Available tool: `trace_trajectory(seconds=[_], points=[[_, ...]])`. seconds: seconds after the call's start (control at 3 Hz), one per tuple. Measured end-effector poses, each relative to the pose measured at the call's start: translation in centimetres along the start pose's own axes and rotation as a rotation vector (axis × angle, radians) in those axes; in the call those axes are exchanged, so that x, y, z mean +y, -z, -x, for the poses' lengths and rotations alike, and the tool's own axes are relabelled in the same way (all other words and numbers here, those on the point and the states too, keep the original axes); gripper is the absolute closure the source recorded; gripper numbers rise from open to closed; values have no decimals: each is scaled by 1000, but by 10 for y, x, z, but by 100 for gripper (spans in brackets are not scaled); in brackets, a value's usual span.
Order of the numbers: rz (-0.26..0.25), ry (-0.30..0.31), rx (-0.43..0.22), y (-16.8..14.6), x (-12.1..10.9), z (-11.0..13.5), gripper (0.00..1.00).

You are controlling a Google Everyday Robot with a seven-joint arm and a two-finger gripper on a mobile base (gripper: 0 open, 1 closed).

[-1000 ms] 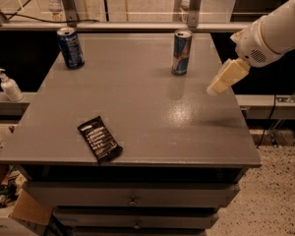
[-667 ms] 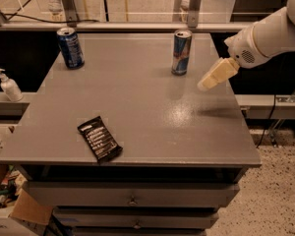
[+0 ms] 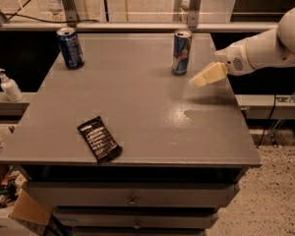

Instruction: Move redbull can near pepsi can

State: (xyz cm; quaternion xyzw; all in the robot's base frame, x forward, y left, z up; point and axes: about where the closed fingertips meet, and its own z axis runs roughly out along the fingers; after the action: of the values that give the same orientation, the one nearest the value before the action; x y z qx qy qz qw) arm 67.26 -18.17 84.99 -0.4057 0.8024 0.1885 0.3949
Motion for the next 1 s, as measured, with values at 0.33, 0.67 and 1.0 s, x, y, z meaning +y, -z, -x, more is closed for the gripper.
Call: trace_trajectory(seconds=[0.33,0.67,1.0], points=[[60,-45,-89,-23,-4,5,0],[110,-53,-162,-42,0,21,0],[146,-38,-244,-53,2,43,0]])
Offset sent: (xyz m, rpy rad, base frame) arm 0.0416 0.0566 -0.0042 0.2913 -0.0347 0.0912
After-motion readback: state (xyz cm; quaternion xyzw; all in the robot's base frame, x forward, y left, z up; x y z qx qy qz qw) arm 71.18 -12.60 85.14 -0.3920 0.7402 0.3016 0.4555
